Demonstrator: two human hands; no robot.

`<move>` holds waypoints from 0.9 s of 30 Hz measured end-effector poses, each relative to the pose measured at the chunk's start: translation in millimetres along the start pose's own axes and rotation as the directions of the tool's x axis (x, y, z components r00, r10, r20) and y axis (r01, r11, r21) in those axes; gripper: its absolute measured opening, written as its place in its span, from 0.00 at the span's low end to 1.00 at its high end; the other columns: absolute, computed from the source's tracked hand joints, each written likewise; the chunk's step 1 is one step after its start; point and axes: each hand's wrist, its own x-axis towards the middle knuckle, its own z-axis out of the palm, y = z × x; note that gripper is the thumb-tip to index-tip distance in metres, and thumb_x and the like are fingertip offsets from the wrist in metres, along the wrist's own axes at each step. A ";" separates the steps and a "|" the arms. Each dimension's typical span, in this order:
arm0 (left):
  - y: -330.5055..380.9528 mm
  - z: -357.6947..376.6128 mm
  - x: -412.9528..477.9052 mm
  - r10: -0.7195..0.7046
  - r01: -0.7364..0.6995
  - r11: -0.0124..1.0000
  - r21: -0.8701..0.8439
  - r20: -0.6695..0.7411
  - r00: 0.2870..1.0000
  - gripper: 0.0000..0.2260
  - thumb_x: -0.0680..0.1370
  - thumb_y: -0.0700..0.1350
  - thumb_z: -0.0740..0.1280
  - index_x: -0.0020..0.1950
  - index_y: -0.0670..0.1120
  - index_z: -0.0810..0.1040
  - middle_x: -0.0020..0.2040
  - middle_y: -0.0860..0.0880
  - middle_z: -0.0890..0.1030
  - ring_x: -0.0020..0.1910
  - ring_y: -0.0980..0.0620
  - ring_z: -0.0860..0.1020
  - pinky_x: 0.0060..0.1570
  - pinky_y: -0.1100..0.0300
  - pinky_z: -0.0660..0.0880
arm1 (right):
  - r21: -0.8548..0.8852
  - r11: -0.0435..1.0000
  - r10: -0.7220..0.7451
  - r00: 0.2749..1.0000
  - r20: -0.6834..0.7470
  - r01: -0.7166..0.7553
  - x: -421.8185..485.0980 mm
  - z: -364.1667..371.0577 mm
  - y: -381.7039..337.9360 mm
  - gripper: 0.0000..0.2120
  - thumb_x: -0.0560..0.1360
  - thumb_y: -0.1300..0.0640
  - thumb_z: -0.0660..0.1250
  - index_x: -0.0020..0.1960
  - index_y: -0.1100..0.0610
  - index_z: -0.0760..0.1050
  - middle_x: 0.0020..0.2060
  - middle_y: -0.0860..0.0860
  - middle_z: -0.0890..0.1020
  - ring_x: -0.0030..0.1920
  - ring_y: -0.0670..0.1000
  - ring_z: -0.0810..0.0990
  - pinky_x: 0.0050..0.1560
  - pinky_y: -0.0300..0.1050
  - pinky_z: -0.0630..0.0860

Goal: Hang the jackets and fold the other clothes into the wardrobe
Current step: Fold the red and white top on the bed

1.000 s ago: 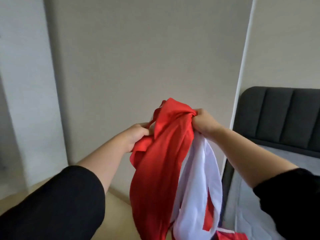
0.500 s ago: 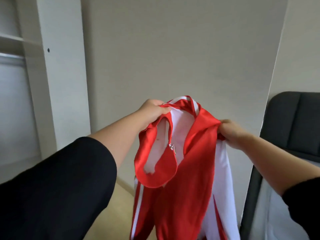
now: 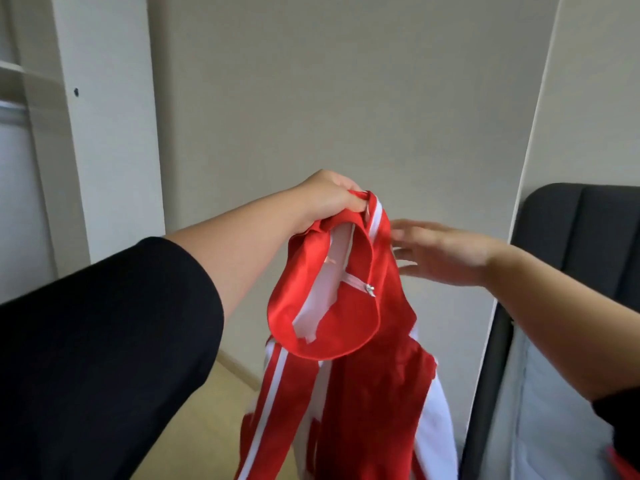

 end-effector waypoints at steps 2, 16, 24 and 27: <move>-1.0 5.6 1.2 0.022 -0.024 0.998 0.054 0.021 1.000 0.08 0.72 0.34 0.71 0.38 0.47 0.79 0.28 0.54 0.79 0.25 0.60 0.76 0.29 0.70 0.73 | 0.008 1.000 0.003 0.994 -0.106 -0.003 9.6 17.3 0.2 0.17 0.76 0.58 0.66 0.64 0.60 0.74 0.58 0.56 0.81 0.57 0.53 0.80 0.60 0.48 0.75; -137.1 -12.9 -25.8 -0.193 0.499 0.715 -0.490 0.547 0.815 0.36 0.67 0.74 0.50 0.56 0.50 0.81 0.57 0.46 0.81 0.55 0.48 0.80 0.60 0.51 0.74 | 0.456 0.878 0.267 0.645 -0.716 0.142 30.8 8.8 31.5 0.18 0.75 0.54 0.70 0.60 0.63 0.76 0.53 0.60 0.81 0.46 0.56 0.81 0.56 0.53 0.77; -144.3 70.8 -45.6 -0.146 0.352 0.913 -0.206 0.640 0.754 0.27 0.61 0.47 0.81 0.58 0.52 0.76 0.51 0.58 0.82 0.50 0.60 0.79 0.59 0.58 0.72 | 0.528 0.825 0.376 0.501 -0.779 0.200 29.2 -10.0 42.3 0.20 0.73 0.52 0.72 0.62 0.60 0.76 0.54 0.58 0.82 0.52 0.58 0.82 0.57 0.55 0.78; -141.5 94.6 -37.7 -0.131 0.205 0.939 -0.275 0.263 0.956 0.12 0.76 0.40 0.70 0.57 0.48 0.78 0.54 0.48 0.82 0.46 0.56 0.81 0.48 0.60 0.77 | 0.527 0.827 0.388 0.479 -0.787 0.196 18.9 -16.9 48.7 0.18 0.73 0.52 0.72 0.59 0.60 0.77 0.51 0.57 0.82 0.51 0.57 0.82 0.56 0.54 0.78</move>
